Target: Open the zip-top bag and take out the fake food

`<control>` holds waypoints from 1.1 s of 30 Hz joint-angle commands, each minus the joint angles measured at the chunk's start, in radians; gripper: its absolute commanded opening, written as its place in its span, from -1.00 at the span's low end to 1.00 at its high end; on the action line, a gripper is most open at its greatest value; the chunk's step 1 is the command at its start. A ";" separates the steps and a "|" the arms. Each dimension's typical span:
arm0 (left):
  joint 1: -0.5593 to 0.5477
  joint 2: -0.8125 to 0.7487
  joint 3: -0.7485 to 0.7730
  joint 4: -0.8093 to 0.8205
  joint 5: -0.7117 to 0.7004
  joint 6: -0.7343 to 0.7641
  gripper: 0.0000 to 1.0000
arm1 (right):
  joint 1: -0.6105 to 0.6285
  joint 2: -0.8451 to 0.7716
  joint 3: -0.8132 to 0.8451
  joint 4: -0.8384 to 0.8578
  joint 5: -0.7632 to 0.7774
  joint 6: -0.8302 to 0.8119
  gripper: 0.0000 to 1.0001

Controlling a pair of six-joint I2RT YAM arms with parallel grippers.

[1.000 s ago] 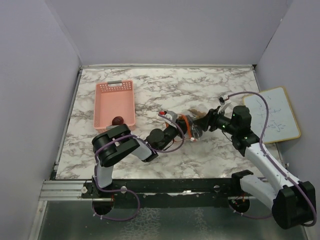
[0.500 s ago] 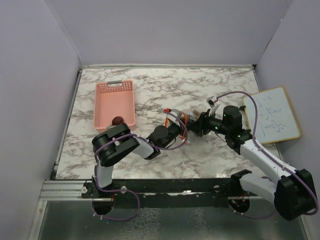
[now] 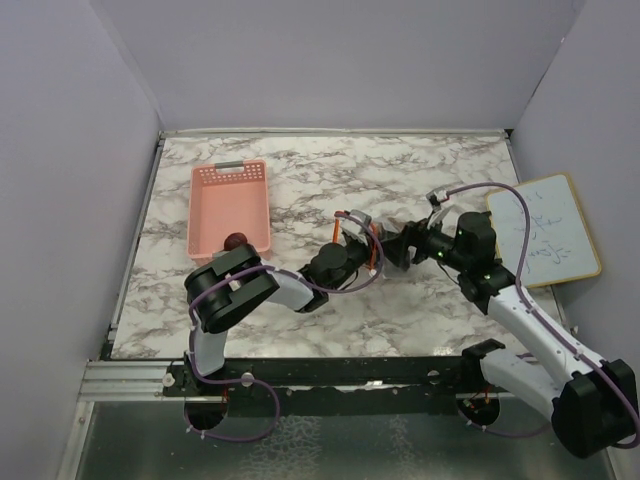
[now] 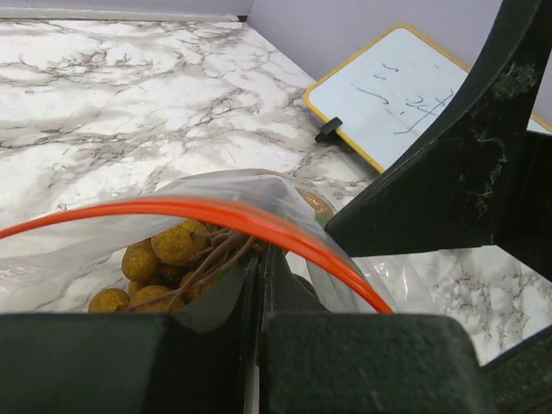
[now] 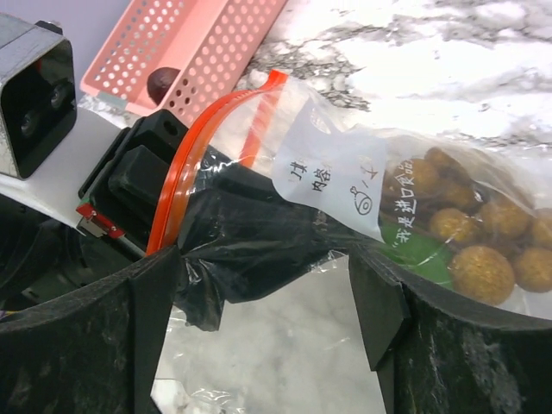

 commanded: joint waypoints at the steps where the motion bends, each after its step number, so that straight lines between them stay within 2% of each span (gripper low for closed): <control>1: -0.001 0.011 0.072 -0.065 -0.035 0.015 -1.00 | 0.032 -0.035 0.012 -0.055 -0.087 -0.008 0.66; 7: 0.039 0.016 0.026 -0.009 -0.008 -0.042 -1.00 | 0.032 -0.113 0.005 -0.097 -0.061 -0.021 0.67; 13: 0.068 -0.027 -0.035 0.041 0.014 -0.056 -1.00 | 0.032 -0.146 0.003 -0.172 0.076 -0.067 0.61; 20: 0.067 -0.017 0.016 -0.045 0.010 -0.068 -1.00 | 0.032 -0.098 -0.011 -0.069 -0.066 -0.017 0.54; 27: 0.054 0.002 0.116 -0.182 -0.001 -0.063 -1.00 | 0.035 -0.084 -0.019 -0.072 -0.043 -0.035 0.54; 33: -0.002 0.020 0.186 -0.297 -0.037 0.018 -1.00 | 0.037 -0.036 -0.046 -0.038 -0.004 -0.018 0.53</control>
